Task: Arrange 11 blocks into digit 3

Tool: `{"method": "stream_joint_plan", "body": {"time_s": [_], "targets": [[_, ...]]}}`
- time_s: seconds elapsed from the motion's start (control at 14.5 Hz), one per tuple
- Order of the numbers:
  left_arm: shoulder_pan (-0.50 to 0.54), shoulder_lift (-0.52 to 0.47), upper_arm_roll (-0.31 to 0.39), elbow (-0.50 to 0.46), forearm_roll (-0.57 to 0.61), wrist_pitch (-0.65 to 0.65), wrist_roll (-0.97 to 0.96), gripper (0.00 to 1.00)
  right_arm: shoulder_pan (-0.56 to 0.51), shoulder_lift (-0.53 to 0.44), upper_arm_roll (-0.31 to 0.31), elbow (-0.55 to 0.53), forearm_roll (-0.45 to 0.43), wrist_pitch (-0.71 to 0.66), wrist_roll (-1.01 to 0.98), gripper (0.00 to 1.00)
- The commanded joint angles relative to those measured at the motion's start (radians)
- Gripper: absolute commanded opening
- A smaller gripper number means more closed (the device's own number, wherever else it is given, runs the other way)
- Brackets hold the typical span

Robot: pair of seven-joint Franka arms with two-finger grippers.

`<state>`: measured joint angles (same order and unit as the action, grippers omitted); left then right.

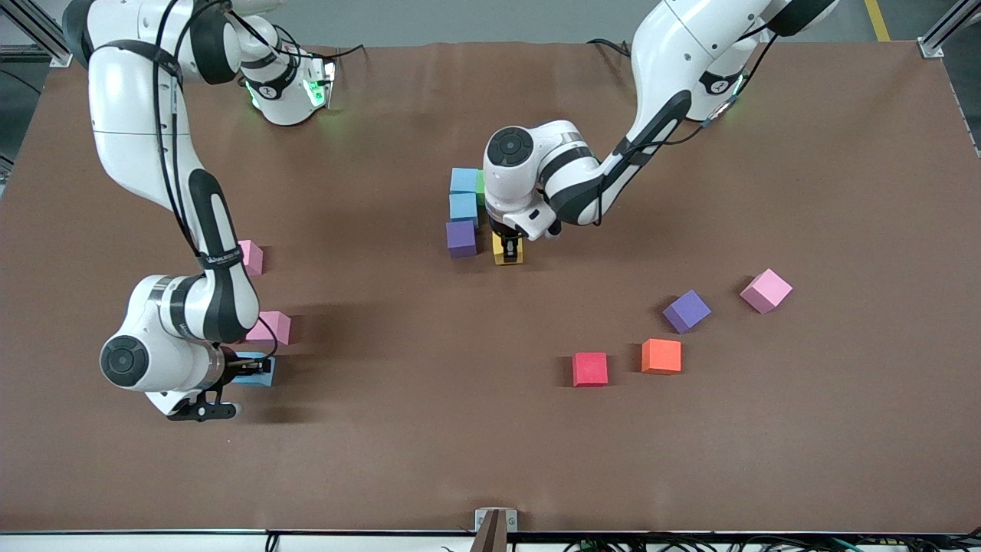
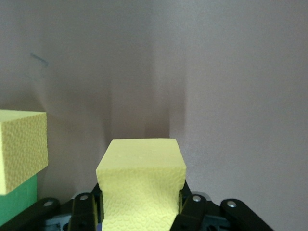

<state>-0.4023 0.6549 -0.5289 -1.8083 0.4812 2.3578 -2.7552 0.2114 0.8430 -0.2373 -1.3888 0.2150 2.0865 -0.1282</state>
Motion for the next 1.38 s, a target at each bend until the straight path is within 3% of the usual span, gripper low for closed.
{"method": "stream_joint_plan", "body": {"time_s": [0.0,0.41,0.69,1.1,1.31], "targets": [[-0.03,0.011,0.004,0.0,0.065,0.018,-0.149,0.32,0.019,-0.025,0.013,0.01,0.017,-0.012,-0.011,0.32],[-0.05,0.025,0.006,0.004,0.097,0.054,-0.187,0.32,0.195,-0.105,-0.004,0.01,0.006,-0.112,0.063,0.28],[-0.05,0.045,0.004,0.006,0.166,0.066,-0.251,0.32,0.275,-0.105,0.0,0.004,0.007,-0.112,0.139,0.27],[-0.069,0.045,0.003,0.015,0.165,0.067,-0.28,0.32,0.419,-0.093,0.001,-0.007,0.014,-0.103,0.306,0.27],[-0.078,0.045,0.001,0.015,0.16,0.066,-0.3,0.32,0.442,-0.081,0.001,-0.009,0.017,-0.091,0.323,0.28]]}}
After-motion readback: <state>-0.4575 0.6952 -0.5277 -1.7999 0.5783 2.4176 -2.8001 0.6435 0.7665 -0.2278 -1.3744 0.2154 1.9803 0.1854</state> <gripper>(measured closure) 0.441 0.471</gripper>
